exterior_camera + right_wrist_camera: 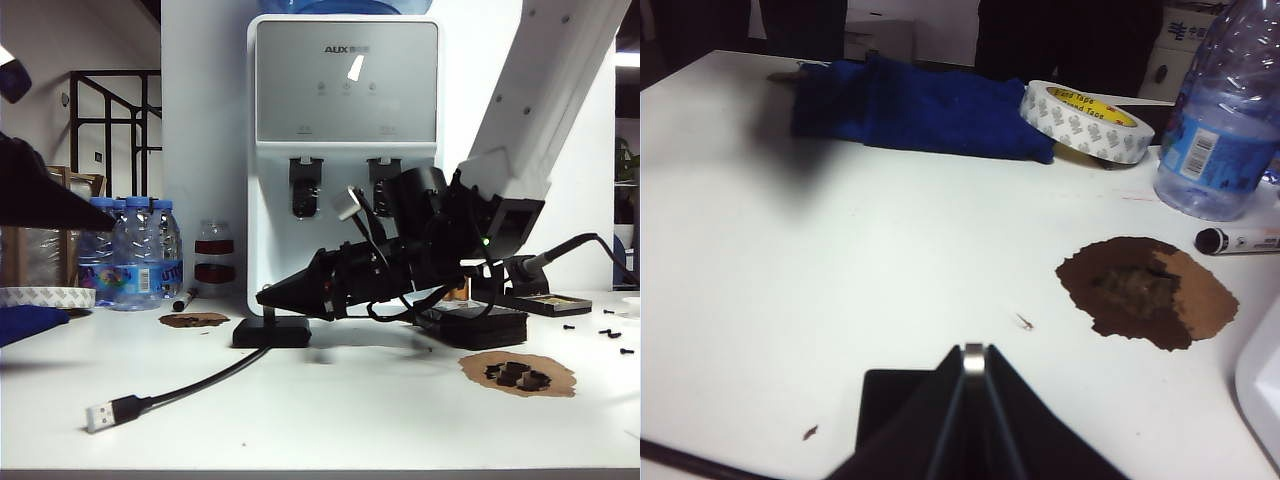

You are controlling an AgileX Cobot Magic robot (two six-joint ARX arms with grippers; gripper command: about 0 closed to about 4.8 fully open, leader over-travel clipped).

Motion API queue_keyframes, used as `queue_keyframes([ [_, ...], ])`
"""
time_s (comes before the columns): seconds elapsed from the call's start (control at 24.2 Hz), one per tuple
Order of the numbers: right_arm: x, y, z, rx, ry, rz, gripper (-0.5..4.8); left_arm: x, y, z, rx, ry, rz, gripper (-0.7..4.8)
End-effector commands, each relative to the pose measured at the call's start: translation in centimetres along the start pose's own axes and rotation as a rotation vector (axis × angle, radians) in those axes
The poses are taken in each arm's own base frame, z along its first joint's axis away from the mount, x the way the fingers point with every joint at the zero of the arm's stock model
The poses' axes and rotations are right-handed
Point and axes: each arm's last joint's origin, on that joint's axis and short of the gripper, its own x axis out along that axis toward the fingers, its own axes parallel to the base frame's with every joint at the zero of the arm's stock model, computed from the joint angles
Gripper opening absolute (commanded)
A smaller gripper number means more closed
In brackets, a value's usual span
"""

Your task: Take the USB flash drive out of the black sponge and insert it into the slot on top of the black USB adpator box.

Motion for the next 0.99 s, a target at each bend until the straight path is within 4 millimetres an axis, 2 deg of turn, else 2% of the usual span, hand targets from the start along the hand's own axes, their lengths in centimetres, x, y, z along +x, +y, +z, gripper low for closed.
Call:
queue_keyframes([
  [0.04,0.0,-0.1,0.1,-0.002,0.002,-0.006,-0.03,0.0,0.0,0.2,0.02,0.001,0.007,-0.04],
  [0.33,-0.6,0.4,-1.1,0.104,0.055,0.058,-0.03,-0.2,0.1,0.1,0.013,0.01,0.021,-0.04],
  [0.41,-0.8,0.5,-0.8,0.11,0.044,0.095,-0.03,-0.2,0.0,0.0,0.003,0.016,0.015,-0.04],
  [0.58,-0.9,0.0,0.4,0.055,0.015,0.076,-0.03,-0.3,-0.1,-0.2,0.022,0.03,0.004,-0.04],
  [0.99,-0.8,0.0,0.0,0.014,0.061,0.016,-0.03,-0.3,-0.1,-0.2,0.022,0.029,0.005,-0.04],
])
